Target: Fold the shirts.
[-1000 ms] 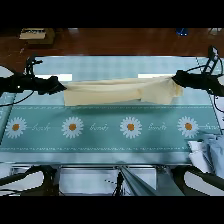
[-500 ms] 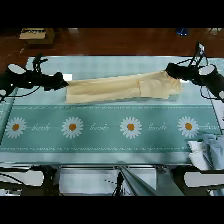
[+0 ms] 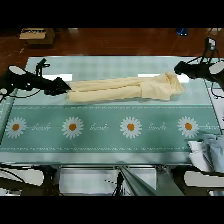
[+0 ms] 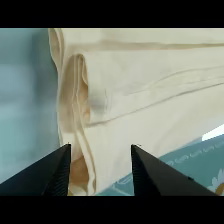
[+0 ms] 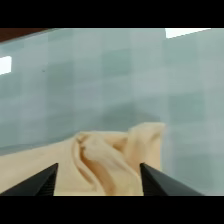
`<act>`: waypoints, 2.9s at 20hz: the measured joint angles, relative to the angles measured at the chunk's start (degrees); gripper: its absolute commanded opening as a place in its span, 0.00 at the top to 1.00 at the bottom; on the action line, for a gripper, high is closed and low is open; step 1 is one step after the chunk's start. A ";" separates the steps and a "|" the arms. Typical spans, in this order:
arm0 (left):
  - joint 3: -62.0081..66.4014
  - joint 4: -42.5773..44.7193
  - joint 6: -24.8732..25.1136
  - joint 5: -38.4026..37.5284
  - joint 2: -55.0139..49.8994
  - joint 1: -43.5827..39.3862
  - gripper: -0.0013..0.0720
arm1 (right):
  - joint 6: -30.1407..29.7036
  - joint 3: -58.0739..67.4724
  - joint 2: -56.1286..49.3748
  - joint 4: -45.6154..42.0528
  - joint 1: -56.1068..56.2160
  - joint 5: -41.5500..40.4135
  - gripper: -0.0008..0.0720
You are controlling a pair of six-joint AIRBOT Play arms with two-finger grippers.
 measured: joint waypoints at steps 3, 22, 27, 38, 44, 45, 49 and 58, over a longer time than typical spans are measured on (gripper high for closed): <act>0.46 -0.04 0.42 -2.86 0.00 0.46 0.33 | 5.55 0.98 0.07 -7.96 -5.46 7.76 0.16; 0.79 -0.07 2.56 -5.16 -0.13 -0.55 0.47 | -11.26 2.38 -16.39 29.18 -1.46 13.53 0.95; 0.79 -1.79 2.69 -6.16 -0.13 -0.57 0.83 | -13.29 3.15 -9.05 28.15 -0.37 18.18 0.95; 0.79 -22.32 3.85 -4.57 -0.13 -14.19 0.96 | -5.66 3.30 14.32 9.14 4.59 33.62 0.95; 0.79 -24.35 3.96 2.34 -0.35 -29.57 0.96 | 4.76 3.30 23.63 -2.12 13.38 36.94 0.95; 0.79 -24.41 3.87 3.32 -0.59 -31.58 0.96 | 6.49 3.30 24.98 -3.17 14.69 37.33 0.95; 0.79 -24.68 2.71 5.79 -2.67 -37.42 0.96 | 12.04 3.30 29.29 -7.04 19.91 38.84 0.95; 0.79 -29.53 1.73 9.57 -8.11 -48.41 0.96 | 21.57 3.30 32.33 -10.69 29.94 39.63 0.95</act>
